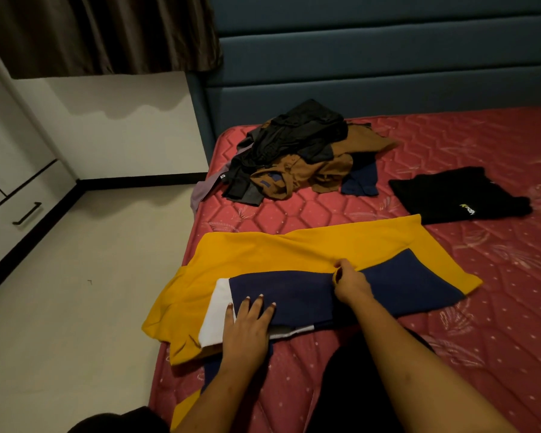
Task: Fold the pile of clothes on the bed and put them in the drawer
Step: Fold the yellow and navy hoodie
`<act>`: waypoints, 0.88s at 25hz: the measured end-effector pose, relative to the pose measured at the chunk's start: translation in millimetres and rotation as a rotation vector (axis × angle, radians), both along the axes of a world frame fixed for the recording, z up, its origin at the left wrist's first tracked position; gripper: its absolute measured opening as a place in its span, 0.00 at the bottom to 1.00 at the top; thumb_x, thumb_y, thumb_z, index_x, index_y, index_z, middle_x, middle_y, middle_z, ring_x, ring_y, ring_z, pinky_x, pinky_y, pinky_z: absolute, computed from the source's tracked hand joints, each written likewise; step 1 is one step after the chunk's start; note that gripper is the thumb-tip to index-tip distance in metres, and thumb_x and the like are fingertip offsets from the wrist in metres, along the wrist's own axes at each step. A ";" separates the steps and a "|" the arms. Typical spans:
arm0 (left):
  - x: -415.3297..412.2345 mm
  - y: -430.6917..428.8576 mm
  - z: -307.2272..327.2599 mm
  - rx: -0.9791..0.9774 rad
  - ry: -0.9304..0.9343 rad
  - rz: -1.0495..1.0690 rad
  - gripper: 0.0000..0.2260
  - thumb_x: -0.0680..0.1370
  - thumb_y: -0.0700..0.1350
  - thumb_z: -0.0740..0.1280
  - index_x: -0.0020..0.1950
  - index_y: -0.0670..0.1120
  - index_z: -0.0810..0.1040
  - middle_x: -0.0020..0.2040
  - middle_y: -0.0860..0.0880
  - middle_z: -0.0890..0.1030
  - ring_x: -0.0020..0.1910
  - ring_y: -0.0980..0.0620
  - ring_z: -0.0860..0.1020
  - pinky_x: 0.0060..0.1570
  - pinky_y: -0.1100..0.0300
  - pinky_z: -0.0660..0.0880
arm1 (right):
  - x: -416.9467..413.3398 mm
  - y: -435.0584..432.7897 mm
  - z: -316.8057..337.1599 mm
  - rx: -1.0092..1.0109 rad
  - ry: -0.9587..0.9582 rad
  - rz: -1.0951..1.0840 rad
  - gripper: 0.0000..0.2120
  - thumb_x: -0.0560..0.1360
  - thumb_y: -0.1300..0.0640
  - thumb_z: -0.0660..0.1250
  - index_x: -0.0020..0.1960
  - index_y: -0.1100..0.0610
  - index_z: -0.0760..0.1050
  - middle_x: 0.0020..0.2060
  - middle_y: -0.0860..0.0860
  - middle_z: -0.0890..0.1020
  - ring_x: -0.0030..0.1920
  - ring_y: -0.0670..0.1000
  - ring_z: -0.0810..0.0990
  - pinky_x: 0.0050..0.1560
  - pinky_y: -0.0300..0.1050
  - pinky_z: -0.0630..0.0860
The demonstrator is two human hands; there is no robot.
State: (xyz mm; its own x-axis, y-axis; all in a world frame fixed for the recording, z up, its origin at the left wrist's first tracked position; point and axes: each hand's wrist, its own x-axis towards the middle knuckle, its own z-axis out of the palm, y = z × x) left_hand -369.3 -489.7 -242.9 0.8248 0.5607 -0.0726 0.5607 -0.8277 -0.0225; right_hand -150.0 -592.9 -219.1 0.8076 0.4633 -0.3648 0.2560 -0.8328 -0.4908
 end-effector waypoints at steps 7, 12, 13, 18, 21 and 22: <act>14.0 -11.2 -1.3 0.011 0.007 -0.004 0.35 0.60 0.44 0.80 0.66 0.49 0.77 0.62 0.44 0.79 0.60 0.40 0.78 0.56 0.37 0.73 | 101.9 -69.8 14.0 0.252 0.033 -0.212 0.29 0.78 0.69 0.59 0.75 0.50 0.60 0.72 0.58 0.66 0.64 0.62 0.72 0.51 0.48 0.74; 1.1 -13.9 -14.4 0.025 0.014 -0.041 0.38 0.55 0.41 0.80 0.65 0.48 0.79 0.62 0.43 0.79 0.60 0.39 0.78 0.59 0.34 0.66 | 102.3 -83.7 -13.7 0.112 0.041 -0.119 0.29 0.75 0.75 0.53 0.69 0.53 0.73 0.64 0.59 0.74 0.50 0.62 0.77 0.31 0.40 0.72; -2.3 -14.4 -12.5 0.031 0.006 -0.035 0.38 0.56 0.41 0.79 0.67 0.48 0.77 0.65 0.43 0.77 0.63 0.39 0.76 0.60 0.35 0.64 | 102.8 -84.2 -14.6 0.116 -0.019 -0.152 0.25 0.76 0.73 0.54 0.66 0.54 0.76 0.65 0.59 0.74 0.56 0.64 0.76 0.36 0.43 0.75; -9.2 -11.3 -2.0 -0.007 -0.001 0.005 0.44 0.59 0.39 0.78 0.74 0.53 0.67 0.69 0.44 0.73 0.65 0.37 0.73 0.50 0.38 0.75 | 131.7 -111.2 -3.4 0.119 -0.233 -0.359 0.26 0.75 0.69 0.60 0.70 0.52 0.72 0.67 0.60 0.73 0.65 0.65 0.71 0.64 0.55 0.69; -10.3 -9.7 -5.9 -0.020 0.052 0.040 0.46 0.57 0.39 0.79 0.73 0.52 0.66 0.67 0.43 0.75 0.61 0.35 0.76 0.47 0.37 0.77 | 139.3 -123.2 -8.2 -0.017 -0.140 -0.298 0.30 0.75 0.67 0.60 0.75 0.50 0.63 0.71 0.59 0.69 0.68 0.65 0.68 0.67 0.59 0.67; -10.8 -11.0 -7.6 -0.023 0.077 0.048 0.46 0.57 0.39 0.79 0.73 0.52 0.66 0.67 0.43 0.75 0.61 0.35 0.76 0.48 0.36 0.76 | 138.3 -125.3 -10.6 -0.048 -0.118 -0.275 0.30 0.75 0.66 0.60 0.76 0.53 0.61 0.71 0.60 0.68 0.68 0.64 0.68 0.67 0.58 0.66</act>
State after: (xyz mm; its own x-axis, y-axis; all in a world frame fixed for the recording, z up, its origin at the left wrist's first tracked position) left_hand -380.2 -500.7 -250.5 0.7883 0.5972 -0.1481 0.5975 -0.8005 -0.0479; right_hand -11.8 -718.2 -229.6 0.9386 0.2056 -0.2770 0.0704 -0.9003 -0.4296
